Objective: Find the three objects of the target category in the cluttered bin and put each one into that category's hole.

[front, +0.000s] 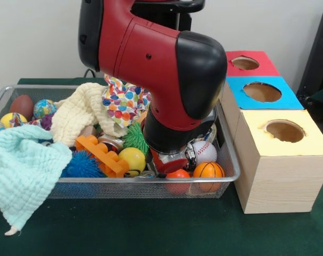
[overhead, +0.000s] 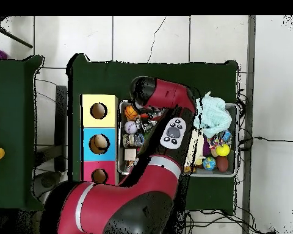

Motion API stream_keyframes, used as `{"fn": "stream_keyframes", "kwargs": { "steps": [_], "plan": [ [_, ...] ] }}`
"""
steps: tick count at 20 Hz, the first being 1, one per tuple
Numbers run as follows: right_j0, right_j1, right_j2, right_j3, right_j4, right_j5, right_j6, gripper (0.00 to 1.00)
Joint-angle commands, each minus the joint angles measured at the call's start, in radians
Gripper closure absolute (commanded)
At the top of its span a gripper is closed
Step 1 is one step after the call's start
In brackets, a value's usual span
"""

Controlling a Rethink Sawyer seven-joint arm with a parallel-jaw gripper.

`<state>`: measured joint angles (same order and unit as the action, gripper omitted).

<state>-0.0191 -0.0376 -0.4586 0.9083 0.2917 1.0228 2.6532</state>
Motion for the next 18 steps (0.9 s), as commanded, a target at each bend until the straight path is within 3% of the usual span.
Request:
{"fn": "stream_keyframes", "kwargs": {
  "steps": [1,18],
  "plan": [
    [-0.052,-0.002,0.166,0.007,-0.012,-0.167,-0.063,0.0],
    [-0.087,-0.015,0.243,0.023,-0.082,-0.239,-0.074,0.0]
  ]
}}
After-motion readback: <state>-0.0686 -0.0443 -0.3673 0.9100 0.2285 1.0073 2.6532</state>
